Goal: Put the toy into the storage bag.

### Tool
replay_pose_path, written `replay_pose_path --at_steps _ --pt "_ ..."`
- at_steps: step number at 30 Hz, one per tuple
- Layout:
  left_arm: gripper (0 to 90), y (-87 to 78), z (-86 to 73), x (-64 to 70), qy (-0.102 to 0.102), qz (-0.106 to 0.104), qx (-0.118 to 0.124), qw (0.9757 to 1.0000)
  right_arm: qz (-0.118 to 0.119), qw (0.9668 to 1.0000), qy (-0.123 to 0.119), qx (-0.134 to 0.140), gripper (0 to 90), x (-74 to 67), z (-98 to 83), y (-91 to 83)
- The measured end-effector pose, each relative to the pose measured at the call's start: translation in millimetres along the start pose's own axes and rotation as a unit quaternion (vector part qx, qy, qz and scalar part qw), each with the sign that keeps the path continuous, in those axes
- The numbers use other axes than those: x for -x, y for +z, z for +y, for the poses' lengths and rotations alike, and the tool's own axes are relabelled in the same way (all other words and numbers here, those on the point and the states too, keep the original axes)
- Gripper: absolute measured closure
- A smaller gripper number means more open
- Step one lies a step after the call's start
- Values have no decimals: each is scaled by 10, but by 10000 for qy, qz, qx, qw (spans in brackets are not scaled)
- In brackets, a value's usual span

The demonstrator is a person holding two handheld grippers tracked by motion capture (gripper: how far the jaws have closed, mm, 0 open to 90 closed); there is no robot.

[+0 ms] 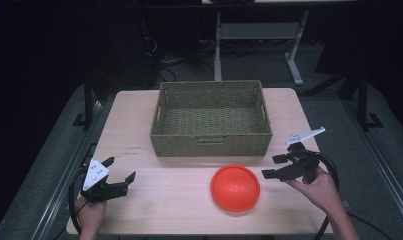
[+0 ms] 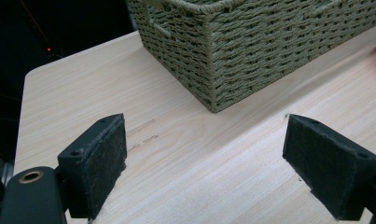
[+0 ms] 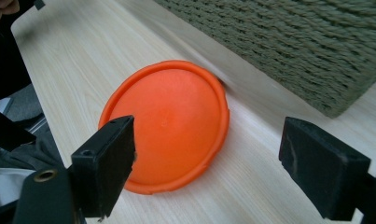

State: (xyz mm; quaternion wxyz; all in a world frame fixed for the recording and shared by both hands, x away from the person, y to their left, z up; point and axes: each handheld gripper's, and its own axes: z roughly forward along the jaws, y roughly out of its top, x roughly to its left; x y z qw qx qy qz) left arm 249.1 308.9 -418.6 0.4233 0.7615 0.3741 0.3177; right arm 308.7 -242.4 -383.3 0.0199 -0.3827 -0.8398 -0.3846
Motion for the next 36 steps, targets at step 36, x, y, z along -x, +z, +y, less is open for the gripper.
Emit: replay_pose_path --at_steps 36 --pt "130 10 4 25 33 -17 -2 10000 280 9905 197 -1335 392 169 55 833"
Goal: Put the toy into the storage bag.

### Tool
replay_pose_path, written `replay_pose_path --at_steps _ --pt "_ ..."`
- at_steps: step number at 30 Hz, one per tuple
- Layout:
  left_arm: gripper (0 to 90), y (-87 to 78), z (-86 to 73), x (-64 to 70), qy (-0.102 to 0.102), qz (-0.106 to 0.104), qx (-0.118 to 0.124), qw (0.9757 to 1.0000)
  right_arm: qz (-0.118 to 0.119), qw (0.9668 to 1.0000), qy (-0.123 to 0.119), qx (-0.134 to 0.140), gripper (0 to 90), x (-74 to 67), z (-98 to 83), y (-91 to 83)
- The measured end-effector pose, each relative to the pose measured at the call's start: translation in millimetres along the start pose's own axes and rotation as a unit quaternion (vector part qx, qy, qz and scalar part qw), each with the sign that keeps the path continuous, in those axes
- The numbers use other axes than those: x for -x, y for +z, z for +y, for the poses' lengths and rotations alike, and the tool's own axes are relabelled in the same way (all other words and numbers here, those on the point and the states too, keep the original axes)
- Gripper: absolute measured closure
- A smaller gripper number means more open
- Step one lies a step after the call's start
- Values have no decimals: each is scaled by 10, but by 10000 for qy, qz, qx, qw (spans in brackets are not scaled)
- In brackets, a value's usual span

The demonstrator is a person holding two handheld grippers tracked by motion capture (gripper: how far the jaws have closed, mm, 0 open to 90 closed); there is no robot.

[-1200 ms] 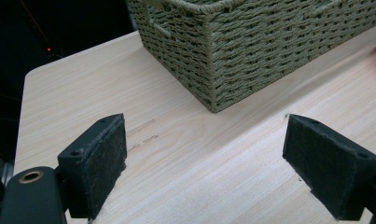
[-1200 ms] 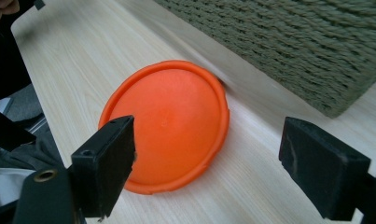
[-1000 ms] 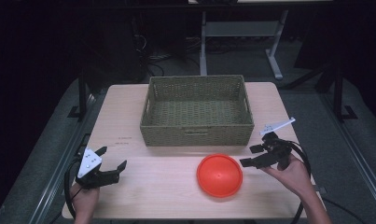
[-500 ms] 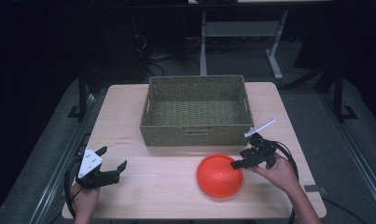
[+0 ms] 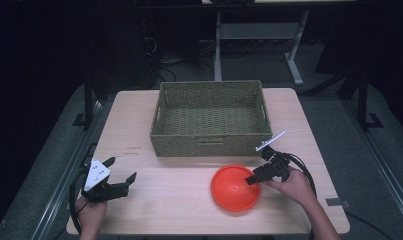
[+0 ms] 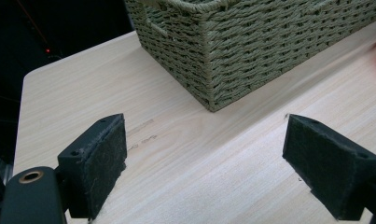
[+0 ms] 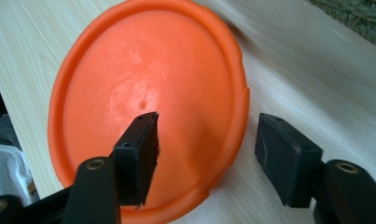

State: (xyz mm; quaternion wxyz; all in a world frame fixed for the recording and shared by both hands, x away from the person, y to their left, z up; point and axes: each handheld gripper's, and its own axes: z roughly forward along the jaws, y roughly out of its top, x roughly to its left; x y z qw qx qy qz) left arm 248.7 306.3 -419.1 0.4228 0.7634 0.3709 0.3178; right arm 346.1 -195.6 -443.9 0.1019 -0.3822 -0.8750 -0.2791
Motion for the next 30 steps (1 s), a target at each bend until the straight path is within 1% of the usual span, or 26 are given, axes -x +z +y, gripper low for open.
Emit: replay_pose_path --at_steps 4,5,6,7,9,11,12,13,14,15,17,18,19,20,21,22,23,28,30 --pt "130 2 -1 -5 2 -9 -20 10000 9 10000 31 -58 426 19 -4 36" --pt "130 2 -2 -4 5 -10 -25 10000 25 9999 31 -99 446 21 -9 58" --pt "130 2 -2 -4 5 -10 -25 10000 25 9999 31 -99 446 21 -9 58" --pt "130 3 -1 -2 6 -4 -22 10000 52 9999 16 -89 477 22 -16 72" --pt "130 4 -1 -1 -4 -6 -14 10000 66 9999 14 -90 487 21 -16 76" --pt "130 6 0 -1 0 -15 -27 10000 40 10000 -26 -69 521 16 -13 87" --pt "130 6 0 -1 0 -15 -27 10000 40 10000 -26 -69 521 16 -13 87" --pt "130 6 1 2 1 -18 -13 10000 -27 10000 -62 -67 545 1 -7 91" --pt "130 6 1 2 1 -18 -13 10000 -27 10000 -62 -67 545 1 -7 91" --pt "130 5 2 4 10 -14 -18 10000 -120 9999 -101 -56 590 -6 -4 91" --pt "130 6 2 3 16 -17 -20 10000 -145 9998 -111 -45 603 -5 -4 90" --pt "130 6 2 3 16 -16 -21 10000 -138 9999 -66 -28 630 -1 -3 81" --pt "130 7 1 2 10 -13 -14 10000 -152 9999 -71 22 662 2 -1 64" --pt "130 7 1 2 10 -13 -14 10000 -152 9999 -71 22 662 2 -1 64" --pt "130 6 1 -2 6 -7 -15 10000 -137 9999 -34 82 693 -6 7 39" --pt "130 6 1 -2 6 -7 -15 10000 -137 9999 -34 82 693 -6 7 39" --pt "130 6 1 -7 15 -7 -24 10000 -89 9999 -45 141 718 -22 20 2" --pt "130 8 4 1 8 -7 -8 10000 -74 9998 -58 194 763 -65 49 -52" --pt "130 9 5 2 25 -10 -11 10000 14 9997 -57 253 786 -78 56 -84"
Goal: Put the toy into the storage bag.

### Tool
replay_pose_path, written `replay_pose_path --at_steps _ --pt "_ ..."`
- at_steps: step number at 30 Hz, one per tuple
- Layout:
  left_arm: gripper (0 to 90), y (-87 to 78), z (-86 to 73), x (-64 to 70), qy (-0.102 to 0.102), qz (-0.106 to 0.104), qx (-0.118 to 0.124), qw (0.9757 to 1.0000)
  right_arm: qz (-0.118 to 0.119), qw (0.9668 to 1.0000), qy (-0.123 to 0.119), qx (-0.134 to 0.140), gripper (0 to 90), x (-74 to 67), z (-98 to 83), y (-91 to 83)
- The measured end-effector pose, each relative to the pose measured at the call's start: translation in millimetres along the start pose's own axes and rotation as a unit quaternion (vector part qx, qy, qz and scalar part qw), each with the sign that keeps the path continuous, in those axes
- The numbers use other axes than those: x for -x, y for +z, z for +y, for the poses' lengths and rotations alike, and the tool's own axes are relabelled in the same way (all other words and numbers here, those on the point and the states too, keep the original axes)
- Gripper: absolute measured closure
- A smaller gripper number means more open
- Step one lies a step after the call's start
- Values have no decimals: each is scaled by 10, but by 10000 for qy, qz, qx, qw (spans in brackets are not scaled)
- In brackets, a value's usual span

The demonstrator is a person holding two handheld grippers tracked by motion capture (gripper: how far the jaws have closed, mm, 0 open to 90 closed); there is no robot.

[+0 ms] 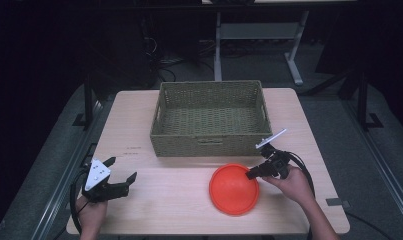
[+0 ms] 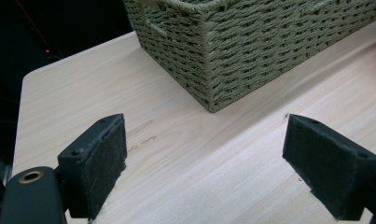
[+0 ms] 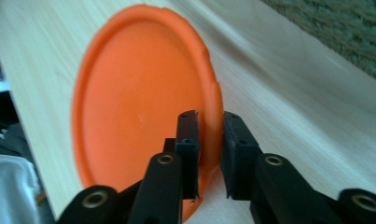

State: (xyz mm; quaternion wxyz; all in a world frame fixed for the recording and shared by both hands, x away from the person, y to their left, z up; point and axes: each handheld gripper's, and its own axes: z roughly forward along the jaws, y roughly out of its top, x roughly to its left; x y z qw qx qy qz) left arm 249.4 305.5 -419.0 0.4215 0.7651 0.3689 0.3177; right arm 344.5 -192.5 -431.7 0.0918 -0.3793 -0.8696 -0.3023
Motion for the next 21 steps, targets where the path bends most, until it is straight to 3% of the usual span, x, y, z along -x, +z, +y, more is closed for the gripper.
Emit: replay_pose_path --at_steps 21 --pt "130 -1 3 -5 1 16 20 10000 125 9994 -65 315 820 -187 100 -264"
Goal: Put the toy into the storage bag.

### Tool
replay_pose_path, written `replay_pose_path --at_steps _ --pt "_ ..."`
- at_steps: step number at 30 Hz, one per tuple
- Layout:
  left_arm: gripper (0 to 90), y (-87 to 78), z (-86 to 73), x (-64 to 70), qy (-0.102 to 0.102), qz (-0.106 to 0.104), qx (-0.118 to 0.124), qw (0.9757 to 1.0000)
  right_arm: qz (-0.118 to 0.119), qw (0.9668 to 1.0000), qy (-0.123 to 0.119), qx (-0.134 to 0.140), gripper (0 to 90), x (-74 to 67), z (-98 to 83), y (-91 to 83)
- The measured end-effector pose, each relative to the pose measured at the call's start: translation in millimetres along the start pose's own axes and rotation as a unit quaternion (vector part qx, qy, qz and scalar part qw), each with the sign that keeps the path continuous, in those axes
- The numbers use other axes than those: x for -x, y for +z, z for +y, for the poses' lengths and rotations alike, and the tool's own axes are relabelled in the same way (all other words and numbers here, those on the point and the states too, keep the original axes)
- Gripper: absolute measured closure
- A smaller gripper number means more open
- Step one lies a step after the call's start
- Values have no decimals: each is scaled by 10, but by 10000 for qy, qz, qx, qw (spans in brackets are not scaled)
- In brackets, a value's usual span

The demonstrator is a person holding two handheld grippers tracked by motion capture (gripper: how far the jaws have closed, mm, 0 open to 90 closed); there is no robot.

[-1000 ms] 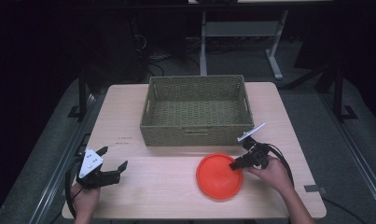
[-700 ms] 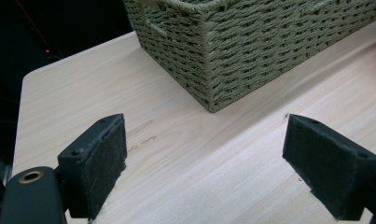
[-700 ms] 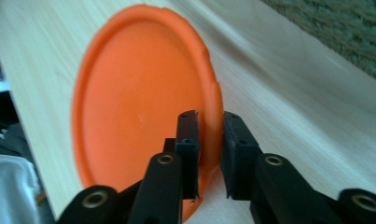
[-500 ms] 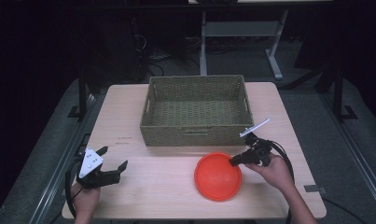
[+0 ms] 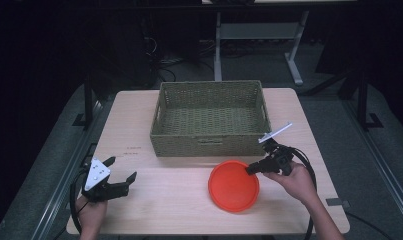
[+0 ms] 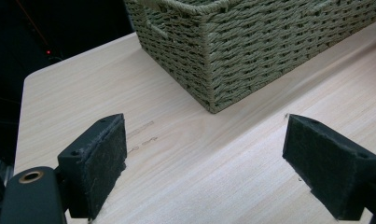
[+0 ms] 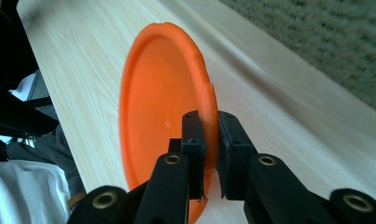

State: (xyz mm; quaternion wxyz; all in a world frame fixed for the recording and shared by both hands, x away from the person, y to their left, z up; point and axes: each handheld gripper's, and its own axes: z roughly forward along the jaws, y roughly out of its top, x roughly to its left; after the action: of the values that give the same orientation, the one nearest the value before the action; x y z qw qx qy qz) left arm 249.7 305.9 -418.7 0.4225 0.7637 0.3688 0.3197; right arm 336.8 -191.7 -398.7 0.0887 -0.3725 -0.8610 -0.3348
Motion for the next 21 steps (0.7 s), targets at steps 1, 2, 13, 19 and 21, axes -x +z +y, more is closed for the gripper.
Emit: replay_pose_path --at_steps 1,2,13,19,21 --pt "130 0 0 0 3 -1 -3 10000 -50 10000 -10 36 820 -14 14 -31" --pt "130 -1 2 1 12 0 -6 10000 -80 9999 -30 91 820 -30 31 -73" --pt "130 -1 3 1 17 9 -4 10000 -140 9995 -53 271 820 -89 136 -290" --pt "130 -1 4 1 34 5 -8 10000 -174 9991 -116 381 821 -122 233 -424" --pt "130 0 5 1 32 4 -3 10000 -215 9987 -178 434 820 -154 308 -514"
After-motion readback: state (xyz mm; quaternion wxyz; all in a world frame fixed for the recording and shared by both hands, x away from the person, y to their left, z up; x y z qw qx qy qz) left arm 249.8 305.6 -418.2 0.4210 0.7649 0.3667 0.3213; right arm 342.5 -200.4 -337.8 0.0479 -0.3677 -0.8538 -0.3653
